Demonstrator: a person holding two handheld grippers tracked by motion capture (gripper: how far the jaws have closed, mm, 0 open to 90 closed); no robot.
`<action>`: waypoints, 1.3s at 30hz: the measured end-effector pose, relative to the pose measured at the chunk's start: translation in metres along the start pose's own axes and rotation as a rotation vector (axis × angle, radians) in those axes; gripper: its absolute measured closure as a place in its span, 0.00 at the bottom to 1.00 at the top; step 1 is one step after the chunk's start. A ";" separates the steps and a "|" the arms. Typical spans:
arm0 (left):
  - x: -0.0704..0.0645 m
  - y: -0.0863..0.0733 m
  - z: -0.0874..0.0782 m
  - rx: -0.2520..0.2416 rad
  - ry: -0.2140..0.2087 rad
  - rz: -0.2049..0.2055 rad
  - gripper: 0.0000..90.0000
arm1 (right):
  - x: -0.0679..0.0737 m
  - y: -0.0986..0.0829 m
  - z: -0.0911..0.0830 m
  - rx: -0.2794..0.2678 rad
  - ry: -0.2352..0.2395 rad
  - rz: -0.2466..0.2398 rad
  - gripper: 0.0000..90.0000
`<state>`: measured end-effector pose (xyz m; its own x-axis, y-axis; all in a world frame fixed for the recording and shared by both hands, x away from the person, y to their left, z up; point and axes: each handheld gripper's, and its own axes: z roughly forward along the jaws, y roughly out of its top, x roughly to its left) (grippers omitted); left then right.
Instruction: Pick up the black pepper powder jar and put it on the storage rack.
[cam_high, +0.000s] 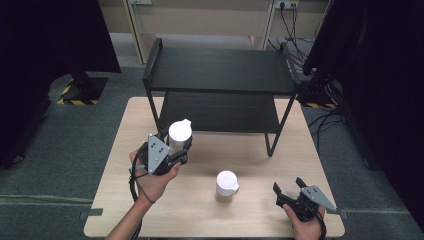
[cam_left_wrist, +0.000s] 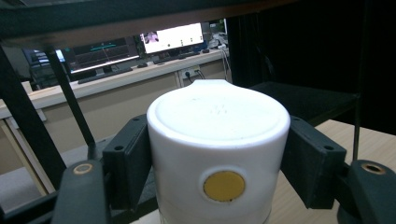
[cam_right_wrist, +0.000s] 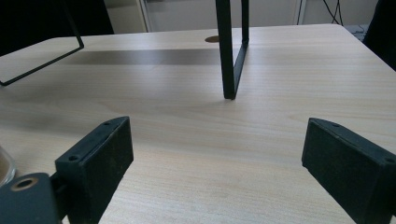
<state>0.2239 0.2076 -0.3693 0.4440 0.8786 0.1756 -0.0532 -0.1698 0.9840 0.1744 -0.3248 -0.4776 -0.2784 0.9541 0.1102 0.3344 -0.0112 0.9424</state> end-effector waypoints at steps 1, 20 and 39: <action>0.001 0.001 0.000 -0.003 0.001 0.001 0.34 | 0.000 0.000 0.000 0.000 0.000 0.000 0.10; 0.008 0.026 -0.004 -0.123 0.057 0.001 0.35 | 0.000 0.000 0.000 -0.002 0.001 0.000 0.10; 0.013 0.053 -0.003 -0.199 0.097 -0.005 0.35 | 0.000 -0.001 0.000 -0.003 0.001 0.002 0.10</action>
<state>0.2245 0.2110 -0.3145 0.3573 0.9196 0.1632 -0.2308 -0.0824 0.9695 0.1741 -0.3250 -0.4782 -0.2784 0.9539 0.1119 0.3320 -0.0138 0.9432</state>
